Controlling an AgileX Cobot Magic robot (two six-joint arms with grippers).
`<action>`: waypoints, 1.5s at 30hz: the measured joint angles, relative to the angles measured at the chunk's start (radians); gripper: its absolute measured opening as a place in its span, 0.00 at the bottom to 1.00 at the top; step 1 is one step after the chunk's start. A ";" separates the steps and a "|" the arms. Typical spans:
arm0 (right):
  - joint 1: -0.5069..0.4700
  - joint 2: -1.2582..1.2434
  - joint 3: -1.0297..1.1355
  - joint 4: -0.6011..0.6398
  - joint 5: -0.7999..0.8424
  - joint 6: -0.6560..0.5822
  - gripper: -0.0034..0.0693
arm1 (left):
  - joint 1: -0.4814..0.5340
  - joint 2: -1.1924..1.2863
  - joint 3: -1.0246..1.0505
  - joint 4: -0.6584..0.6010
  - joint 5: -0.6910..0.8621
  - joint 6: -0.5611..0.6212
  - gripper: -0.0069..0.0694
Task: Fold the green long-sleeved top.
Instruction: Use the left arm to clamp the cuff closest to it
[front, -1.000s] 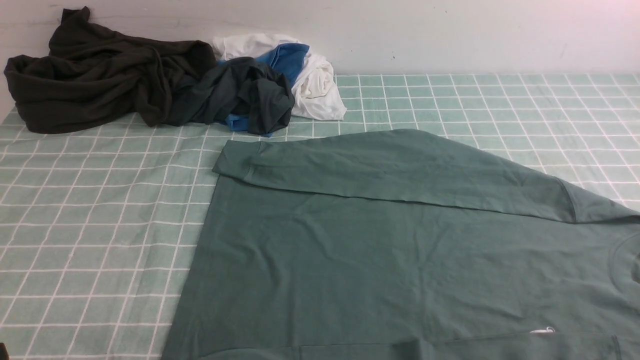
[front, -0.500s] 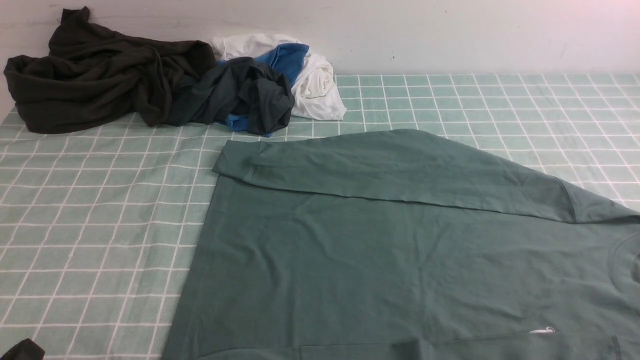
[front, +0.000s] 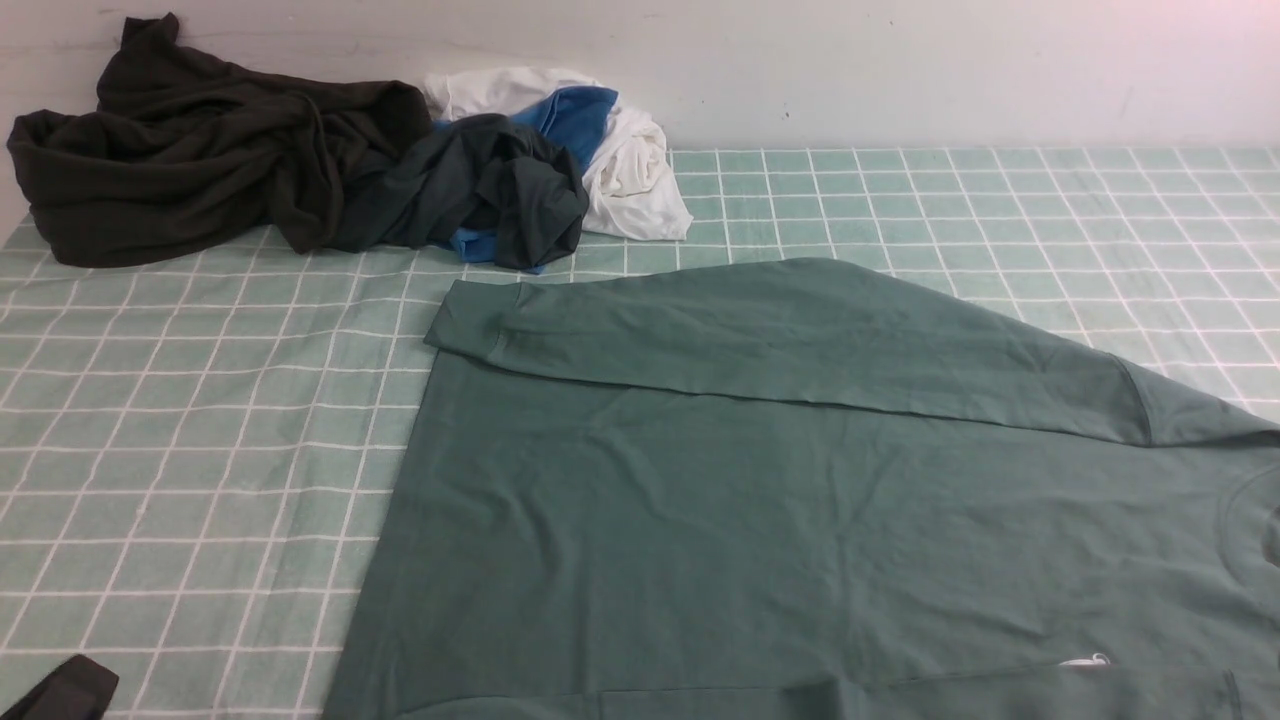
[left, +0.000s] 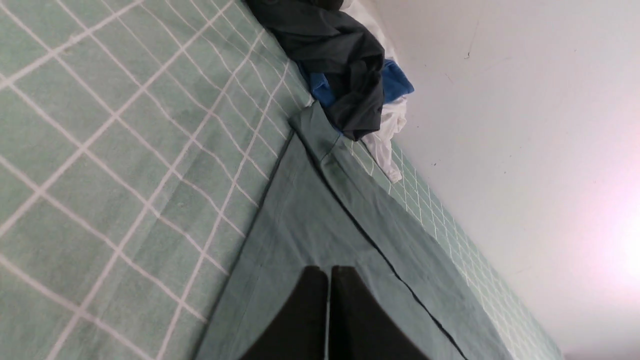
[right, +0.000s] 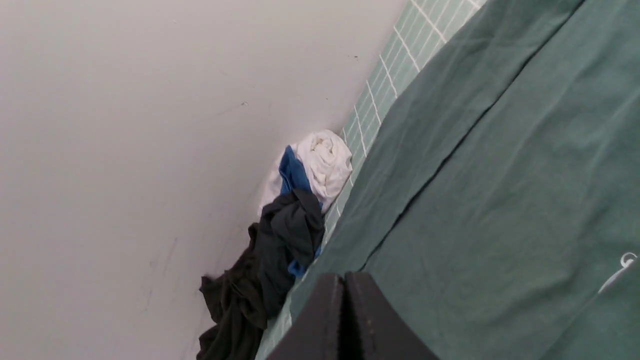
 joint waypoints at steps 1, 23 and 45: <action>0.000 0.000 0.000 0.003 -0.012 -0.006 0.03 | 0.000 0.000 -0.034 0.006 0.007 0.062 0.09; 0.081 0.760 -0.685 -0.208 0.708 -1.012 0.03 | -0.424 1.241 -0.893 0.533 0.717 0.590 0.11; 0.242 0.859 -0.702 -0.395 0.760 -0.957 0.03 | -0.638 1.741 -0.908 0.735 0.574 0.322 0.69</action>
